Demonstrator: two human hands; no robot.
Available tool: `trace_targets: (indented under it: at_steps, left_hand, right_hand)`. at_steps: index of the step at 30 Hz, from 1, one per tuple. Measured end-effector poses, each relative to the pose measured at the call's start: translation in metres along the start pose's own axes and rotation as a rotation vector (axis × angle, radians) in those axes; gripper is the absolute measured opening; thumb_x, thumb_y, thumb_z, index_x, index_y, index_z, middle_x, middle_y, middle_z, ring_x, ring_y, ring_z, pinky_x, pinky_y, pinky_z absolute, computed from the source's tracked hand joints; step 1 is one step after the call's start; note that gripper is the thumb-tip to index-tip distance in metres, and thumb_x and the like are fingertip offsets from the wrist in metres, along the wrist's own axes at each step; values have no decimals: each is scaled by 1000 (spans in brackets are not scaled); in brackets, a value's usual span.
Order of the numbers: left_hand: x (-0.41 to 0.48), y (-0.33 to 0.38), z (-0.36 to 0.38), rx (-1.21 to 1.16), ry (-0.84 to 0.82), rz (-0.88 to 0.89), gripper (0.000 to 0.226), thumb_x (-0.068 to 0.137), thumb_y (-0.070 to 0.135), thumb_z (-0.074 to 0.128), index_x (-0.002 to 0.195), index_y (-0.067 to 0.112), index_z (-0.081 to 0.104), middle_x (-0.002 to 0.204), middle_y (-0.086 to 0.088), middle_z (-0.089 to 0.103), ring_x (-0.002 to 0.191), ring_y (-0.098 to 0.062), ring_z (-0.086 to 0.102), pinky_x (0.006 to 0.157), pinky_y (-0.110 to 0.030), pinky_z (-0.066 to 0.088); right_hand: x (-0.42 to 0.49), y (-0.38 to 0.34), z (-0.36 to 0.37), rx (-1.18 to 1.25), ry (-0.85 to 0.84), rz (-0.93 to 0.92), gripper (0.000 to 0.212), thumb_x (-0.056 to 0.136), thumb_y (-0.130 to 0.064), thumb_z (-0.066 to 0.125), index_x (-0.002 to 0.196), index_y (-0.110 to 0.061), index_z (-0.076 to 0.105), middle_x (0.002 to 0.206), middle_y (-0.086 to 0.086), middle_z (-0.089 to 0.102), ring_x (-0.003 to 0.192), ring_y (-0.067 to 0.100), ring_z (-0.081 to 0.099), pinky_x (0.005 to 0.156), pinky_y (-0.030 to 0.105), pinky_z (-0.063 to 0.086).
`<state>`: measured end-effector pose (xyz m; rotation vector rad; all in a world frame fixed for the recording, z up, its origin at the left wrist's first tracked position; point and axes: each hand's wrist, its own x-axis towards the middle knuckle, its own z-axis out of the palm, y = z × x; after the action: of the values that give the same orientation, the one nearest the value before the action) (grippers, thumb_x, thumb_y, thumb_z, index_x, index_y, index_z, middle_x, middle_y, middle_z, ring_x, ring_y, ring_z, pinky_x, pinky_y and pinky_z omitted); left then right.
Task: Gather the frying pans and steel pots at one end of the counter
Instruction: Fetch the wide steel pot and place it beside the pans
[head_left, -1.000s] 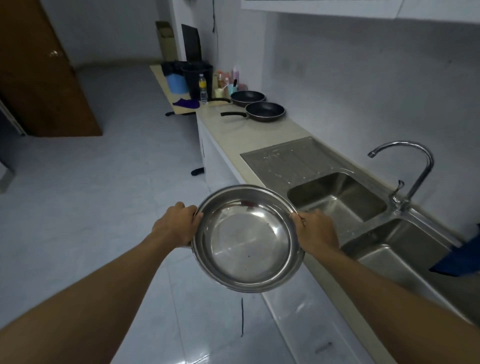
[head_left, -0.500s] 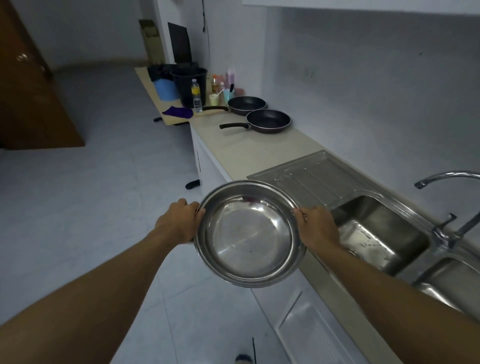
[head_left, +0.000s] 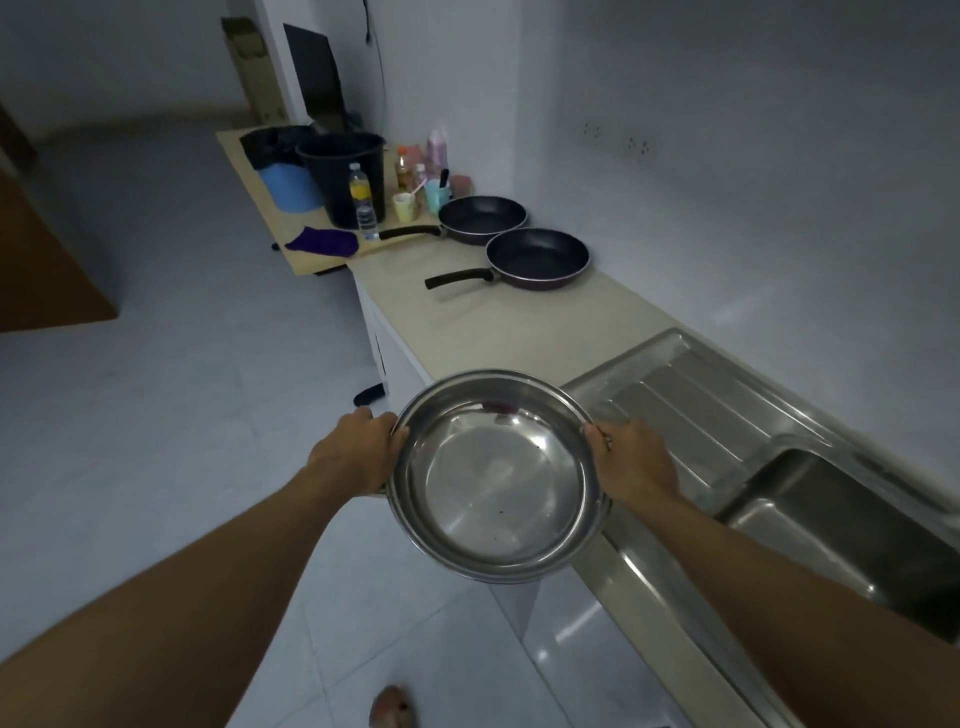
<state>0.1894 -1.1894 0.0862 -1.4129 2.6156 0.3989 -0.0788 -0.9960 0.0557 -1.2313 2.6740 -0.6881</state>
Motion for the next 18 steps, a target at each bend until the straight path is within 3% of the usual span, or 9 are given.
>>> trace_targets:
  at_steps: [4, 8, 11, 15, 18]
  left_hand:
    - [71, -12, -13, 12, -5, 72, 45, 104, 51, 26, 107, 18, 56, 112, -11, 52, 100, -28, 56, 92, -50, 51]
    - [140, -22, -31, 50, -22, 197, 46, 105, 49, 27, 111, 16, 58, 108, -12, 54, 102, -30, 56, 93, -50, 50]
    - [183, -19, -41, 35, -39, 281, 45, 105, 47, 29, 109, 13, 58, 102, -10, 49, 103, -32, 54, 92, -49, 49]
    - [231, -8, -43, 52, -90, 373, 47, 105, 48, 27, 112, 12, 57, 108, -13, 50, 105, -31, 52, 93, -52, 49]
    - [267, 5, -41, 58, -114, 438, 48, 105, 47, 28, 112, 10, 57, 108, -15, 51, 105, -32, 52, 93, -52, 48]
  right_hand:
    - [42, -14, 20, -8, 37, 68, 36, 104, -35, 48, 92, -14, 74, 97, 17, 69, 93, 38, 62, 78, 39, 49]
    - [74, -29, 34, -1, 63, 155, 38, 105, -34, 48, 95, -9, 75, 91, 21, 69, 92, 39, 63, 82, 42, 53]
    - [92, -37, 37, -13, 86, 254, 40, 106, -36, 45, 102, -10, 75, 98, 23, 67, 97, 40, 62, 87, 47, 53]
    - [110, -33, 42, -45, 94, 333, 41, 106, -37, 43, 100, -14, 75, 95, 23, 68, 90, 39, 66, 86, 44, 54]
    - [123, -27, 47, -41, 113, 425, 40, 105, -40, 44, 100, -16, 76, 98, 23, 68, 95, 40, 65, 85, 42, 54]
